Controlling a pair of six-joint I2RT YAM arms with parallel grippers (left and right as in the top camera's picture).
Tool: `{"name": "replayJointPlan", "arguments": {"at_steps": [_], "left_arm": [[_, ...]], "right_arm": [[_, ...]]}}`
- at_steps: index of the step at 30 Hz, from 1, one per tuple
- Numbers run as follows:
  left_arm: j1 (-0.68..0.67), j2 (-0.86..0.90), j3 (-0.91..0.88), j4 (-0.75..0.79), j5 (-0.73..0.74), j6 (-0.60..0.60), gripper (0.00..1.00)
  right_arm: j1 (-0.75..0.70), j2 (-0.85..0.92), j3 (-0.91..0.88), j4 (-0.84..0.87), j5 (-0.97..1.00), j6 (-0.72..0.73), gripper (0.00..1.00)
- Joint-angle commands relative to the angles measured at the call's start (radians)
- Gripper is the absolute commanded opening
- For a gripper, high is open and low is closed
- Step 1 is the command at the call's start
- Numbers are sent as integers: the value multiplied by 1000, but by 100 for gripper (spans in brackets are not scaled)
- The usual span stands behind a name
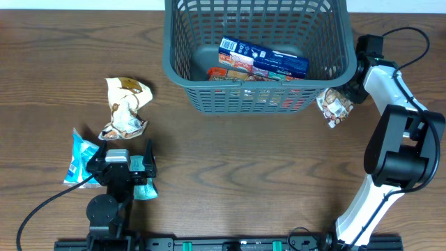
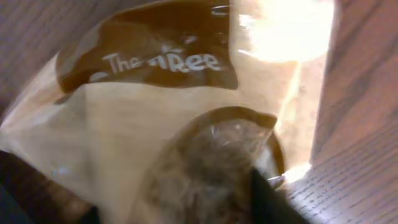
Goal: Pack container
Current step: 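Close the right gripper on the cookie bag and lift it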
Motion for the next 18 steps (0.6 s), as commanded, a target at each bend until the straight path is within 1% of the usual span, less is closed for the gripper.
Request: {"name": "replayJointPlan", "arguments": {"at_steps": [1, 14, 18], "left_arm": [[-3, -7, -25, -24, -11, 13, 99], [-3, -7, -25, -24, -11, 13, 99], [-3, -7, -25, -24, -11, 13, 99]], "right_arm": [[9, -16, -11, 0, 1, 8, 1], [8, -16, -10, 18, 0, 8, 1], [6, -23, 17, 18, 1, 8, 1]]}}
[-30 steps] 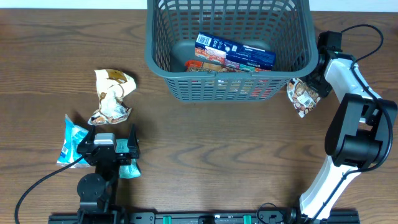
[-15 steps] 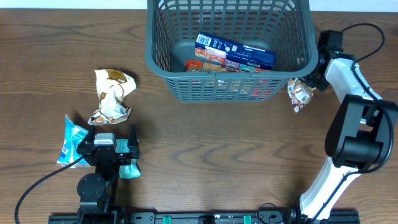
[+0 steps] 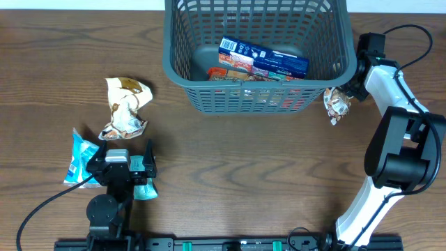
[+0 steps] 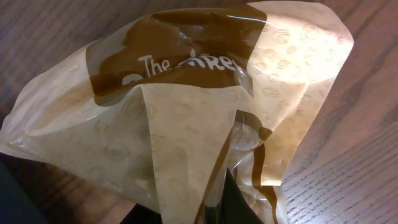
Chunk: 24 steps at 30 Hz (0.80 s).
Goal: Pack container
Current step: 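Close the right gripper on the cookie bag and lift it, then carry the cookie bag with the right gripper over the basket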
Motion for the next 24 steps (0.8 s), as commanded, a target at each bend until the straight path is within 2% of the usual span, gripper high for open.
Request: {"name": "replayJointPlan", "arguments": {"at_steps": [1, 9, 15, 24], "left_arm": [[-3, -7, -25, -24, -11, 13, 99], [-3, -7, -25, -24, -11, 13, 99], [-3, -7, -25, -24, -11, 13, 99], [-3, -7, -25, -24, -11, 13, 99]], "right_arm": [[2, -13, 26, 2, -1, 6, 1], [-53, -106, 110, 3, 5, 7, 1], [-83, -222, 116, 1, 102, 2, 1], [-95, -389, 116, 18, 157, -163, 1]]}}
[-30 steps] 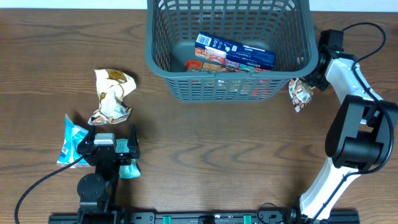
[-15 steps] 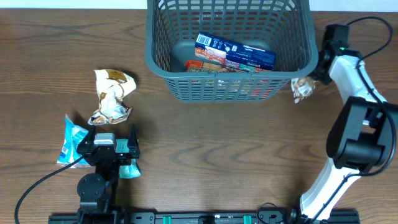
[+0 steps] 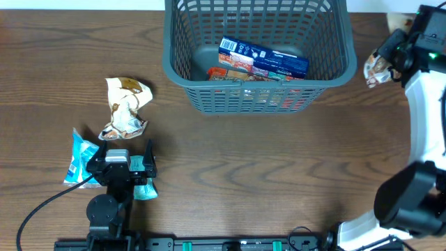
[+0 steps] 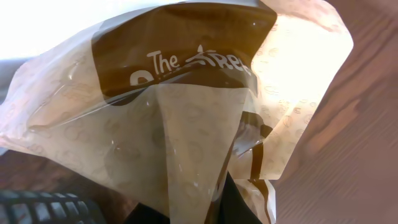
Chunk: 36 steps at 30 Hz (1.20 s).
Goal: Pack container
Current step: 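Carry the cookie bag with the right gripper over the basket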
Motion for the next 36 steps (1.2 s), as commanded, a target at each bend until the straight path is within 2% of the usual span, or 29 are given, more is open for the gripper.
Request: {"name": "replayJointPlan", "arguments": {"at_steps": [1, 14, 19, 27, 36], "left_arm": [[-3, -7, -25, -24, -11, 13, 99], [-3, -7, -25, -24, -11, 13, 99], [-3, -7, -25, -24, -11, 13, 99], [-3, -7, -25, -24, -11, 13, 99], [-3, -7, -25, -24, -11, 13, 99]], "right_arm": [[-2, -73, 20, 3, 68, -99, 1], [39, -247, 98, 55, 142, -282, 1], [113, -248, 178, 58, -36, -559, 1], [318, -246, 219, 58, -217, -984, 1], [470, -212, 219, 72, -237, -1279, 1]]}}
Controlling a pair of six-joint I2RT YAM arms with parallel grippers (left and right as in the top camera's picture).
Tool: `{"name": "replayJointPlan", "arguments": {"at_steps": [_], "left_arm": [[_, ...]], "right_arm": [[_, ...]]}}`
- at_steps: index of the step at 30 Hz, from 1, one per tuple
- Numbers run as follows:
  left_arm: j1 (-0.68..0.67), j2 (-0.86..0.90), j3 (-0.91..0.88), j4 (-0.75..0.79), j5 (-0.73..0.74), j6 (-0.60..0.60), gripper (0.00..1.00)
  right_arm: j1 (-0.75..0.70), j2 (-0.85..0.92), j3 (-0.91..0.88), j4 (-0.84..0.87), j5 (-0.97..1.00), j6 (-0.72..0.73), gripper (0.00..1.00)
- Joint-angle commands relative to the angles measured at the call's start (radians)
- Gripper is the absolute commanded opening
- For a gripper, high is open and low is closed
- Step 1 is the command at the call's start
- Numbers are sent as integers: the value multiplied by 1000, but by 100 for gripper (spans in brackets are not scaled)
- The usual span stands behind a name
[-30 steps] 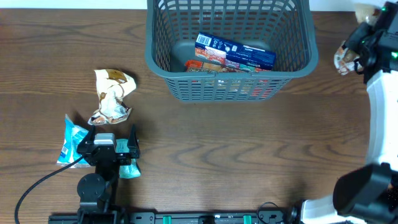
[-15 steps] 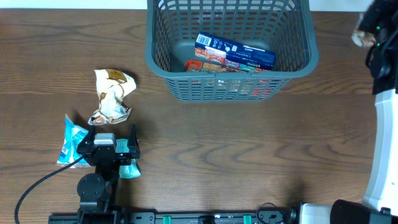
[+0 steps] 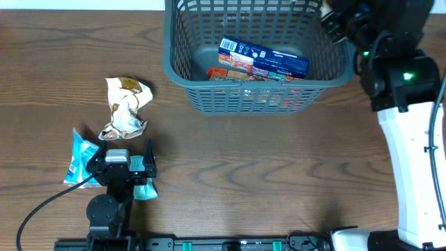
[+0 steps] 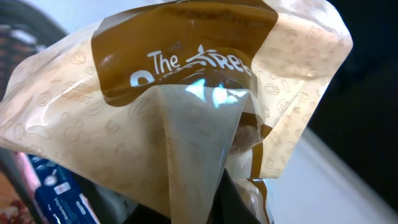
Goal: Pack container
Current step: 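Carry the cookie bag with the right gripper over the basket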
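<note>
A tan and brown snack bag (image 4: 186,106) fills the right wrist view, with my right gripper (image 4: 227,202) shut on its lower fold. Behind the bag show the basket's mesh (image 4: 18,37) and the blue box (image 4: 53,193) inside it. From overhead, the right arm (image 3: 390,63) reaches over the top right corner of the grey basket (image 3: 181,77) and hides the bag. The basket holds a blue box (image 3: 265,59) and red packs. My left gripper (image 3: 120,166) rests open at the front left.
A crumpled tan and brown bag (image 3: 125,106) lies on the table left of the basket. A light blue packet (image 3: 78,155) lies partly under the left gripper. The right arm's white links (image 3: 418,160) run down the right side.
My right gripper has moved with the snack bag from right of the basket, outside its rim, to over the basket's right top corner. The left arm has not moved.
The snack bag first lay on the table by the basket's front right corner, under my right gripper. It was then gripped there, later held up off the table right of the basket, and now hangs over the basket's inside.
</note>
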Motion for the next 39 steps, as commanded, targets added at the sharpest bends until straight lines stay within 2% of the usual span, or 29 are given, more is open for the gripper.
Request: {"name": "replayJointPlan", "arguments": {"at_steps": [1, 5, 14, 26, 31, 39], "left_arm": [[-3, -7, -25, -24, -11, 13, 99], [-3, -7, -25, -24, -11, 13, 99], [-3, -7, -25, -24, -11, 13, 99], [-3, -7, -25, -24, -11, 13, 99], [-3, -7, -25, -24, -11, 13, 99], [-3, -7, -25, -24, -11, 13, 99]], "right_arm": [[27, 23, 24, 4, -40, -177, 1], [28, 64, 24, 0, -101, -210, 1], [28, 141, 69, -42, -147, -173, 1], [27, 326, 377, -378, -252, -163, 1], [23, 368, 398, -394, -320, -161, 1], [13, 418, 399, -414, -320, -160, 1]]}}
